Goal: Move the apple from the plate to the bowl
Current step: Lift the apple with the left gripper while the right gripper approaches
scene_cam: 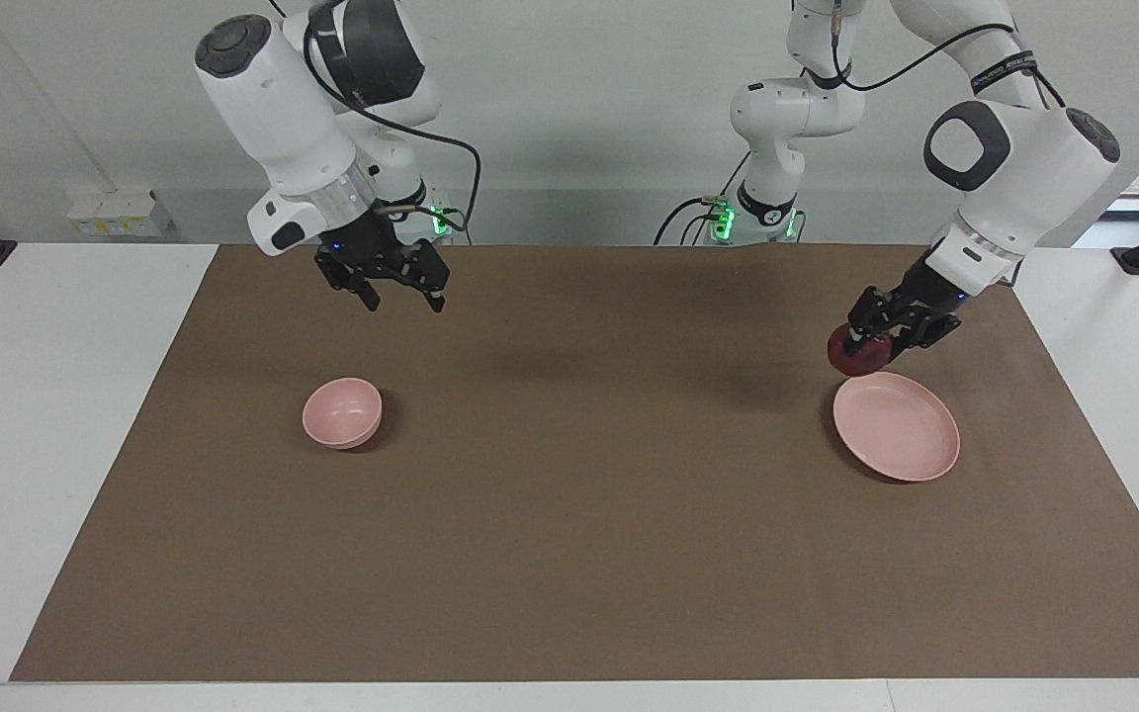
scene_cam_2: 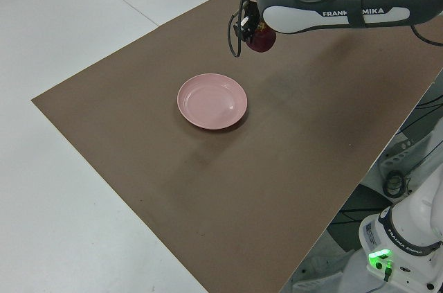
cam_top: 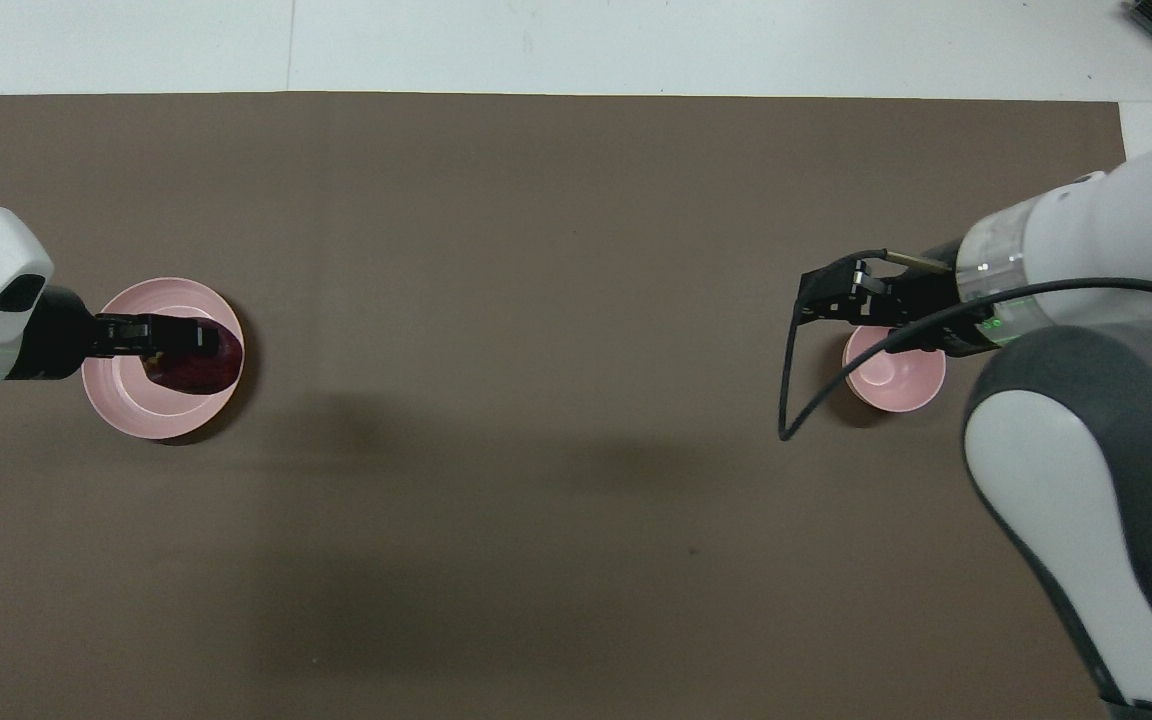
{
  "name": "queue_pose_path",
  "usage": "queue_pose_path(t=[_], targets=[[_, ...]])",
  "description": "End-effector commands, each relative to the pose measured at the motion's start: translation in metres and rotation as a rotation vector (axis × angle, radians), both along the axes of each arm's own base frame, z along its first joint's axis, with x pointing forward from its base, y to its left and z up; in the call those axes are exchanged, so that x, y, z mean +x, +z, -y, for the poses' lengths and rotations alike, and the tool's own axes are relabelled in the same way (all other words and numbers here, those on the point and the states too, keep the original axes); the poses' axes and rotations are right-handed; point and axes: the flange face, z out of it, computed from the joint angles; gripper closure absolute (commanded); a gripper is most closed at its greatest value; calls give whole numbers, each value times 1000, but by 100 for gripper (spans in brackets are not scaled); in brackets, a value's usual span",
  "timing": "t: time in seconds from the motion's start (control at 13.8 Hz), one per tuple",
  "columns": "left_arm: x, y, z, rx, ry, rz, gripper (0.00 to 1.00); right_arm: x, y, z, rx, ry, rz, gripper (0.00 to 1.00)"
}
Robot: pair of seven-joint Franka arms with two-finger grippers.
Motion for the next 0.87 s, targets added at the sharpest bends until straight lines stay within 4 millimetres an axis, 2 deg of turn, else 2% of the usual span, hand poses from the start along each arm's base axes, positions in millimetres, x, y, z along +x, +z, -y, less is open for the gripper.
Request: queue_pose_path(t=[0.0,0.15,0.36,0.44,0.58,0.65,0.73,0.8], targets=[[-3,11,36,-116,8,-17,100,11,-22,-29,89,-103,-31,0],[-5,14,58,-200,14,-21,100,14,-33,-51,141,-192,-62,0],[-8,19,85,-365,58,-31,100,16,-42,-70,305,-382,-190,0],[-9,24,92,-385,64,-17,100,13,-40,-80,351,-431,-234,0],[-14,28,109,-406,77,2,100,14,-37,-85,452,-565,-322,0],[-14,29,112,-413,94,3,100,13,-45,-87,480,-629,-373,0],[-12,30,114,-439,121,17,100,7,-53,-101,523,-677,-424,0],[-13,33,130,-444,136,49,100,3,-58,-108,552,-721,-464,0]])
